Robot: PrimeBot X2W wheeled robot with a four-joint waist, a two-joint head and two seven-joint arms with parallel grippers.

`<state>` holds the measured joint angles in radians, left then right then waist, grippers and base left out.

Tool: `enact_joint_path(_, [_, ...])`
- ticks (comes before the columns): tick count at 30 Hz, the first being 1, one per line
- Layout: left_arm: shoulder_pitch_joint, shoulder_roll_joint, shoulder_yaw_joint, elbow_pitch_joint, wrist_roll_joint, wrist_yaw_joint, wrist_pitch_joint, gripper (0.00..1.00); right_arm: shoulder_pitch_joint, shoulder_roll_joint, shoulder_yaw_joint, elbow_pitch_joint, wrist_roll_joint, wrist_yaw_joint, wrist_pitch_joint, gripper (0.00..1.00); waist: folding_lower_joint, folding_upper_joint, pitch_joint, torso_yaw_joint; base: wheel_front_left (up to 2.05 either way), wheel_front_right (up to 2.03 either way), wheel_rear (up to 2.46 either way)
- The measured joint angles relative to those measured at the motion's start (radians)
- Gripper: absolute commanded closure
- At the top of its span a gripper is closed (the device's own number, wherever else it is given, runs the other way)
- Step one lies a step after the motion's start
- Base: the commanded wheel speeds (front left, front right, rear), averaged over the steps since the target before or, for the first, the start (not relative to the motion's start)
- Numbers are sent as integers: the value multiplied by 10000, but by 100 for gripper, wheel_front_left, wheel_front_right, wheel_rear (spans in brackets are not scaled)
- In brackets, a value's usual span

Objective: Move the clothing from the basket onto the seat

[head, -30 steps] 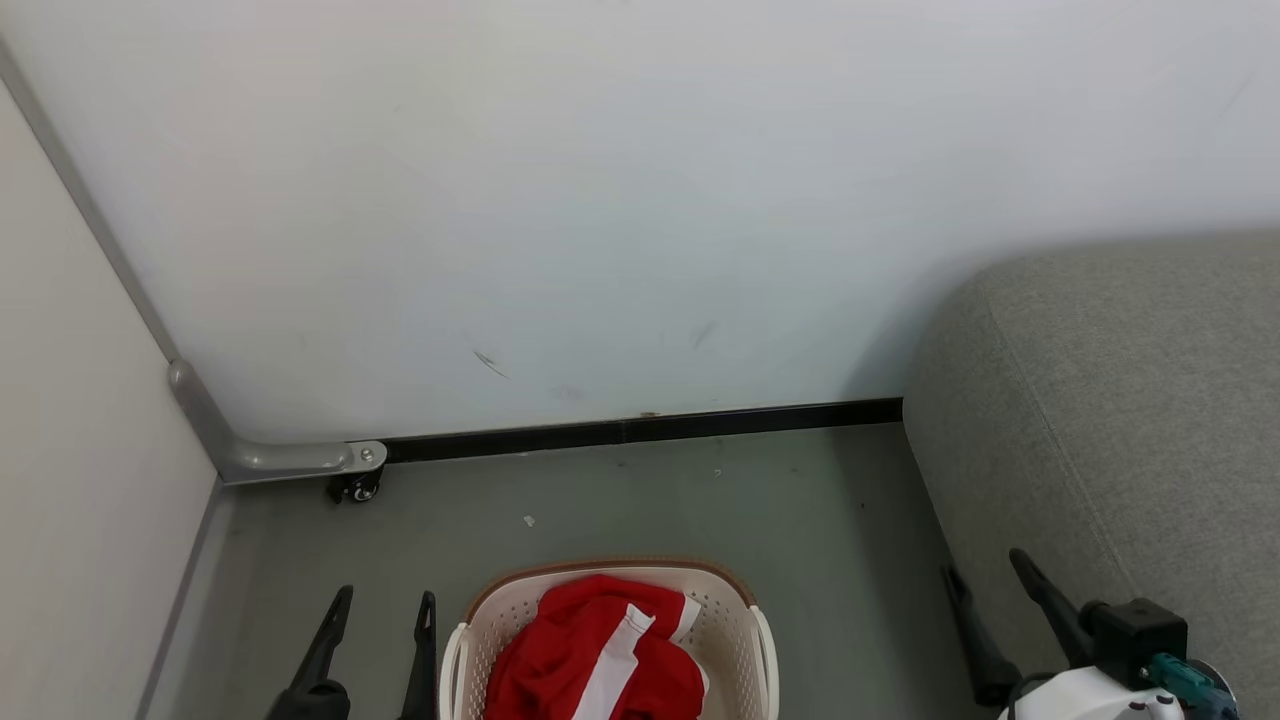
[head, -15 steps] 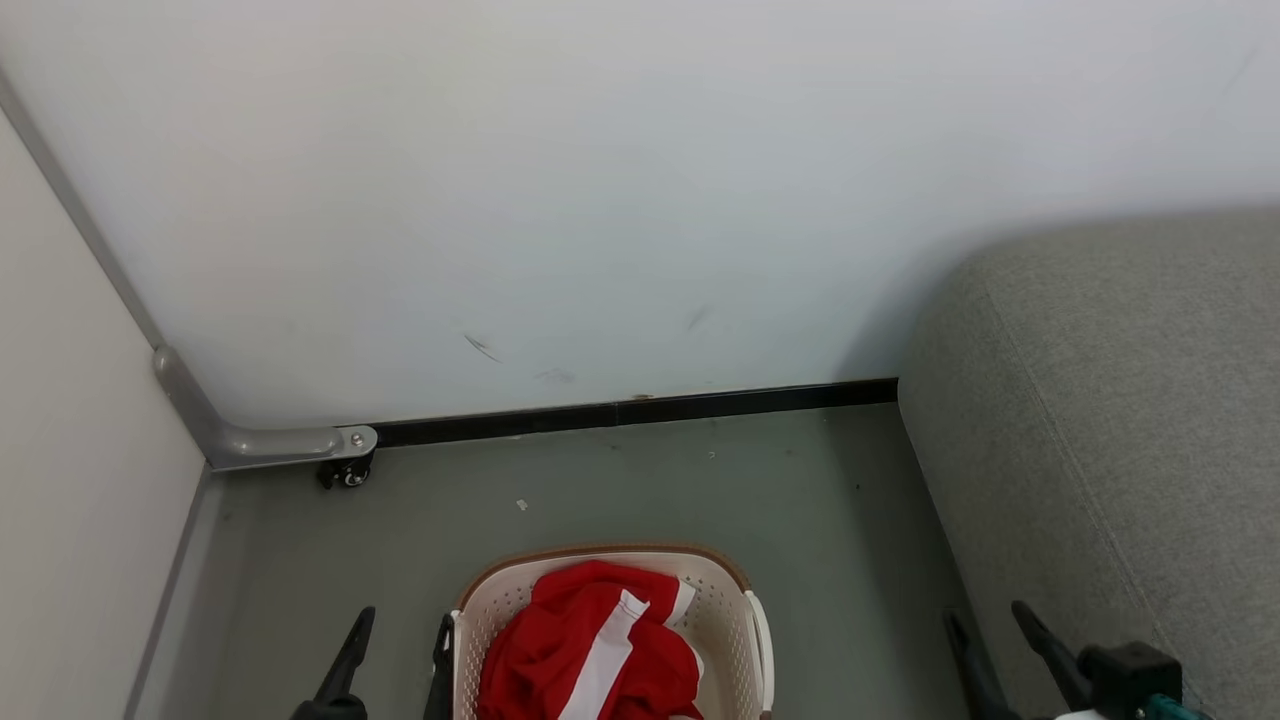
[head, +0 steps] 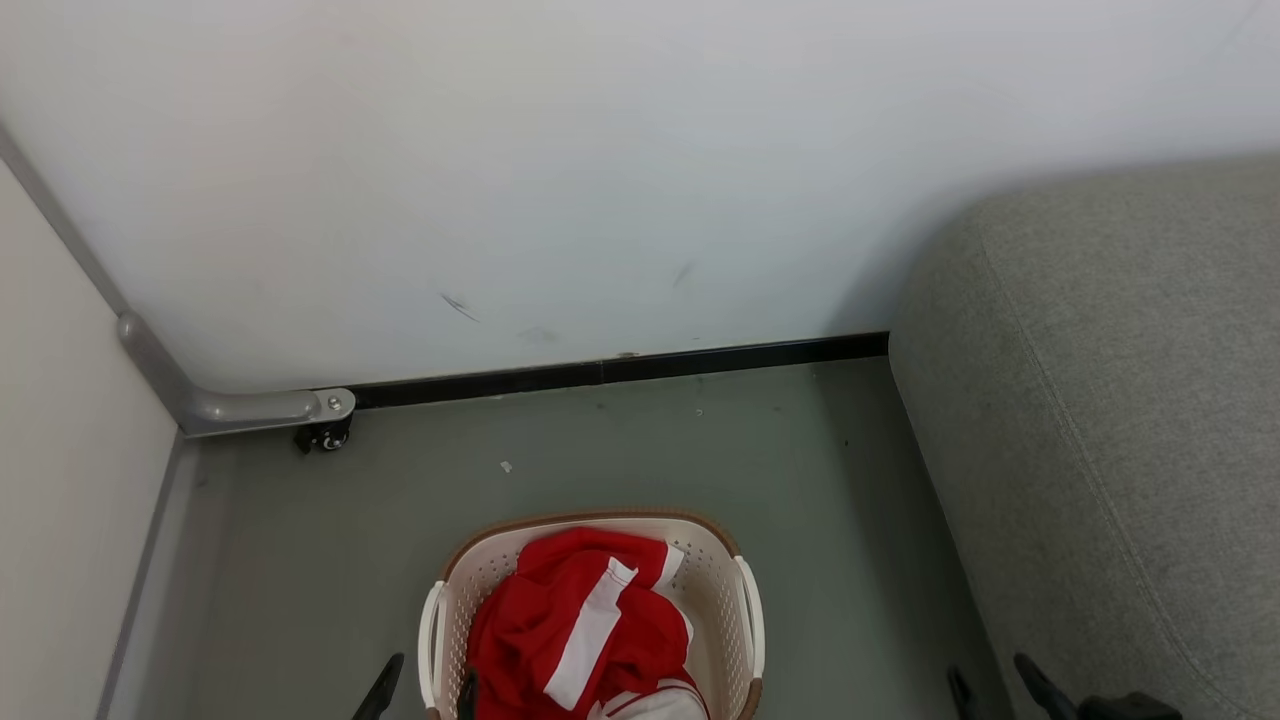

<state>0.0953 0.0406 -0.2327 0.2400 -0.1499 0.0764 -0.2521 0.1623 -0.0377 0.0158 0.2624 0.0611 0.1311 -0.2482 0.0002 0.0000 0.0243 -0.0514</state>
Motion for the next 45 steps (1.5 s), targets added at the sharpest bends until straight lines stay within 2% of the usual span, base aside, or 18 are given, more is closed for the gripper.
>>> enact_joint_path(15, [-932, 2, -40, 1220, 224, -280, 0, 0, 187, 4, 104, -926, -6, 0, 0, 0, 0, 0, 1167, -316, 0, 0, 0])
enact_joint_path(24, [-2109, 25, -391, 2171, 602, -717, 0, 0, 161, 8, 280, -1578, 171, 0, 0, 0, 0, 0, 2231, -618, 0, 0, 0])
enact_joint_path(38, [-4203, 723, -205, 3609, 943, -901, 0, 0, -502, 10, 669, -2169, 343, 0, 0, 0, 0, 0, 3979, -1124, 0, 0, 0])
enact_joint_path(45, [-5253, 1104, -715, 4389, 1536, -1331, 0, 0, -1053, 8, 901, -2318, 449, 0, -12, 0, 0, 0, 4827, -1362, 0, 0, 0])
